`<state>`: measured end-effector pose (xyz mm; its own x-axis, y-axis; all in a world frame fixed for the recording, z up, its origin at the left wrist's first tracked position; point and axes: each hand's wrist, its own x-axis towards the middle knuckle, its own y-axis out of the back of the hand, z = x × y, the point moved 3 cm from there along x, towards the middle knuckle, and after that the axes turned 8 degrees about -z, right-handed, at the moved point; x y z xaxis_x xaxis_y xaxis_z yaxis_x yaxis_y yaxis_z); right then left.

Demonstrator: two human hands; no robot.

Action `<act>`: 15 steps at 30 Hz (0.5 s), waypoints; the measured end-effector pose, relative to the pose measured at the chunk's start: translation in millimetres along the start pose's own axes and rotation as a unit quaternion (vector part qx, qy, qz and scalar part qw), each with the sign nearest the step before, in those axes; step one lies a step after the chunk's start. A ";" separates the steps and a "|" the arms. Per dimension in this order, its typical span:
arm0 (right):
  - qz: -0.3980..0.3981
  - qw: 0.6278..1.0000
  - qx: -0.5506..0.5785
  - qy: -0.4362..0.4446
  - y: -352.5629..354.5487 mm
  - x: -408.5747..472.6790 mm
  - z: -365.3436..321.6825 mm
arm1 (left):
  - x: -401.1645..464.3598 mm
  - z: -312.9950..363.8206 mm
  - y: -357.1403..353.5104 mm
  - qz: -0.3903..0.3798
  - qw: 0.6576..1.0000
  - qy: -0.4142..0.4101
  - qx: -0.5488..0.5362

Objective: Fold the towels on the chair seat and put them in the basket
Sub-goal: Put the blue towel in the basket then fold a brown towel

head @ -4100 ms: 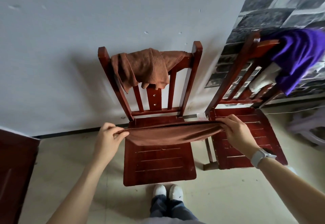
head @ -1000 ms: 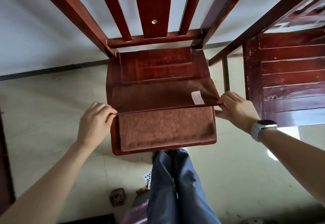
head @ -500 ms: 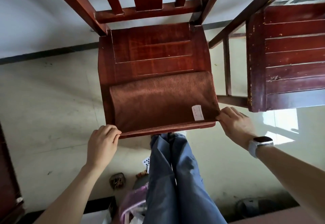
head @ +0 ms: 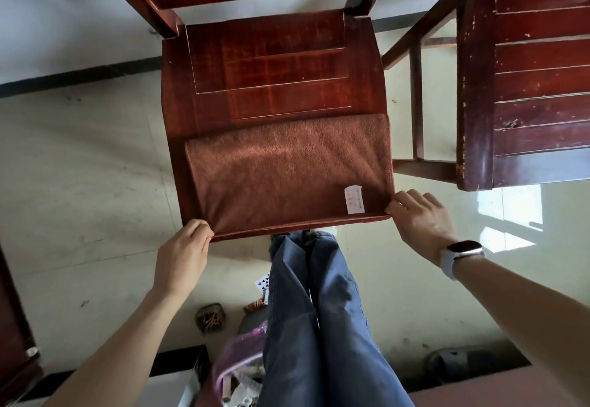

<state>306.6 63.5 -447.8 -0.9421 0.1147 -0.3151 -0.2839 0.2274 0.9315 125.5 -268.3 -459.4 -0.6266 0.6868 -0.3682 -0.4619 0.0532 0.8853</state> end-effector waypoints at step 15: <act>-0.005 1.000 -0.020 0.024 -3.6 5.0 -25.8 | 11.9 32.6 -0.7 -0.063 0.993 -0.047 0.093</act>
<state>298.4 38.4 -448.1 -0.9465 0.0652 -0.3161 -0.2992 0.1902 0.9350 138.8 -236.5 -455.2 -0.5058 0.7307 -0.4585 -0.4027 0.2701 0.8746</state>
